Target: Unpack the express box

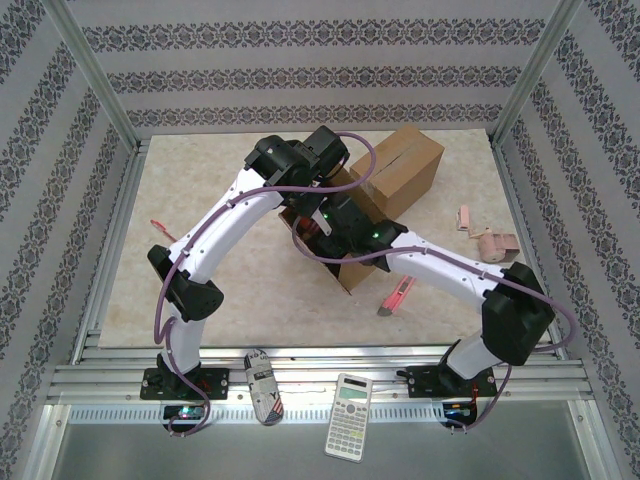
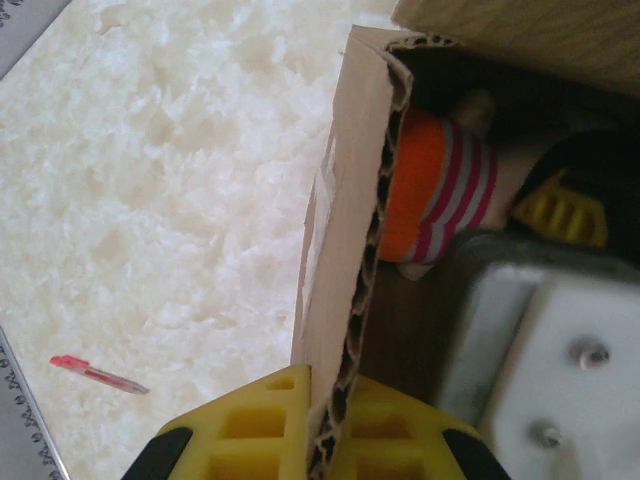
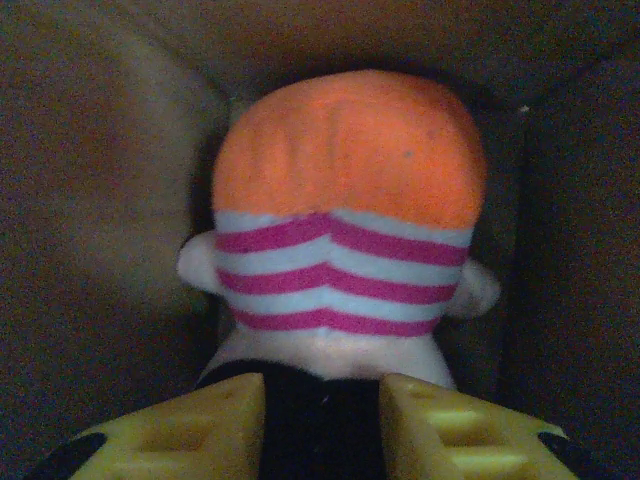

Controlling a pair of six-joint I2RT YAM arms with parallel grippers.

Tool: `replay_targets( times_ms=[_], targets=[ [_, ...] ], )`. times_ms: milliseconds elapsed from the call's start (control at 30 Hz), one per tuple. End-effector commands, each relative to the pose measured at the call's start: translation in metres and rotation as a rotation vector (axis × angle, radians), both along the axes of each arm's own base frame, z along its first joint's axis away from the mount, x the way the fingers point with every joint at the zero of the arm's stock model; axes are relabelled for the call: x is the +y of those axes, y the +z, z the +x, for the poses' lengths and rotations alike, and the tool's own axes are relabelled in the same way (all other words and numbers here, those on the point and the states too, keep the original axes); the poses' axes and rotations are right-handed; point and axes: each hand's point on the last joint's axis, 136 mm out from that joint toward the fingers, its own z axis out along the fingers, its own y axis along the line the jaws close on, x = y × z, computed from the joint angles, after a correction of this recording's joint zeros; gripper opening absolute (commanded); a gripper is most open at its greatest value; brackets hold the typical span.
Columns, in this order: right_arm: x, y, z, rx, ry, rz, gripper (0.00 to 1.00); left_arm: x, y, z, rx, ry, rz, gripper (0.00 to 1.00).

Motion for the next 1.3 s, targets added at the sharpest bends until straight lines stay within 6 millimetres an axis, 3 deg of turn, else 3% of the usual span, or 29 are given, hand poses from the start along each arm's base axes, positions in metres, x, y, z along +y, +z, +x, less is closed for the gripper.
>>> replay_targets(
  times_ms=[0, 167, 467, 567, 667, 800, 1267],
  targets=[
    [-0.003, -0.007, 0.009, 0.028, -0.056, -0.024, 0.45, 0.004, 0.011, -0.003, -0.008, 0.004, -0.033, 0.00],
    [0.003, -0.031, 0.012, 0.095, -0.059, -0.061, 0.64, 0.001, 0.010, -0.002, -0.004, 0.000, -0.041, 0.00],
    [0.014, -0.073, 0.018, 0.191, -0.065, -0.108, 0.75, -0.004, 0.007, -0.004, 0.014, -0.010, -0.064, 0.00],
    [0.016, -0.081, 0.017, 0.213, -0.060, -0.104, 0.66, -0.003, 0.009, -0.005, 0.013, -0.008, -0.066, 0.00],
    [0.018, -0.083, 0.014, 0.224, -0.057, -0.080, 0.37, 0.001, 0.012, -0.006, 0.001, 0.000, -0.060, 0.00],
    [0.018, -0.072, 0.012, 0.209, -0.051, -0.041, 0.00, 0.007, 0.012, -0.005, -0.014, 0.017, -0.045, 0.00],
    [0.022, 0.027, -0.007, 0.046, 0.014, 0.238, 0.00, 0.029, -0.005, 0.007, -0.002, 0.130, -0.080, 0.00]
  ],
)
